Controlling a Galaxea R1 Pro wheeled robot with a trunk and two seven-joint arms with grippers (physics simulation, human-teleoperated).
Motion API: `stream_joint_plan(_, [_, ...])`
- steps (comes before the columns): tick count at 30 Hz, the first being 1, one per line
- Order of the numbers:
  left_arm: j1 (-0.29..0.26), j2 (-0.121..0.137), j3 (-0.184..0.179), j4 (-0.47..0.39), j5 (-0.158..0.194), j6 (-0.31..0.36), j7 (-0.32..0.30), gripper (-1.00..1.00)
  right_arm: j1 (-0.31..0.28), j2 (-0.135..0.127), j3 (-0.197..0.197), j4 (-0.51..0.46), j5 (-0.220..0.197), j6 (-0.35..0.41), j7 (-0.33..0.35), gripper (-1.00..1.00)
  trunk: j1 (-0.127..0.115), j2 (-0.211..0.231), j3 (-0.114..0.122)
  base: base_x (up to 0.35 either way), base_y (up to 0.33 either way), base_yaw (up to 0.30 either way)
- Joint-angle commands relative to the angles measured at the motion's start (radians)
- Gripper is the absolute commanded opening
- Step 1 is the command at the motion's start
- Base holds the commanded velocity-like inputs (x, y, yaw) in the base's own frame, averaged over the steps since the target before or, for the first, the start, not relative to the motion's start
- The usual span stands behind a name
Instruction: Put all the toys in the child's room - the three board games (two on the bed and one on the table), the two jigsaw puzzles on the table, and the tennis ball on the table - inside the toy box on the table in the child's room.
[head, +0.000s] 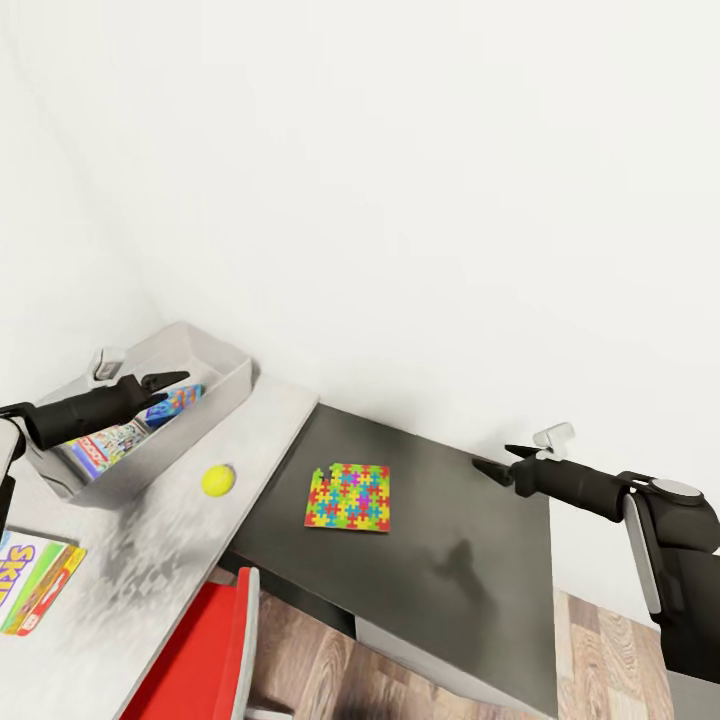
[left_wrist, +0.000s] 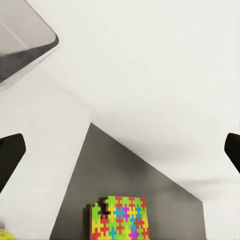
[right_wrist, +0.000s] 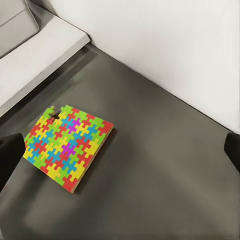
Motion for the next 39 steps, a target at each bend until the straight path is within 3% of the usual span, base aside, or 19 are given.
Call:
stream_joint_plan(1, [0.002,0.0,0.003,0.003,0.003,0.004,-0.004,1.0,-0.001,0.0,-0.001,-0.001,0.009,0.005,0.009,1.0,0.0,-0.002,-0.002,0.0,-0.002,-0.022])
stream_joint_plan(4, [0.016,0.006,0.002,-0.002,0.031,0.0,0.013,1.0,-0.008,0.002,-0.001,-0.001,0.003,0.008,0.013,1.0,0.0,-0.002,-0.002,0.0,-0.001,-0.011])
stream_joint_plan(12, [0.034,0.049,0.021,-0.018,0.028,0.004,0.017,1.0,-0.017,0.003,-0.002,-0.002,0.001,0.003,0.02,1.0,0.0,-0.002,-0.002,0.0,0.0,0.0])
stream_joint_plan(27, [0.034,0.049,0.021,-0.018,0.028,0.004,0.017,1.0,-0.017,0.003,-0.002,-0.002,0.001,0.003,0.02,1.0,0.0,-0.002,-0.002,0.0,0.0,0.0])
stream_joint_plan(33, [0.059,0.081,0.021,-0.045,0.063,0.004,-0.017,1.0,-0.004,0.012,-0.004,0.0,0.004,-0.004,0.023,1.0,0.0,-0.002,-0.002,0.0,0.0,0.0])
stream_joint_plan(34, [0.06,0.081,0.021,-0.045,0.096,0.004,-0.017,1.0,-0.004,0.013,-0.004,0.0,0.004,-0.005,0.023,1.0,0.0,-0.002,-0.002,0.0,0.0,0.0])
stream_joint_plan(39, [0.064,0.081,0.02,-0.045,0.098,0.004,-0.017,1.0,-0.004,0.013,-0.005,0.0,0.004,0.002,0.022,1.0,0.0,-0.002,-0.002,0.0,0.0,0.0])
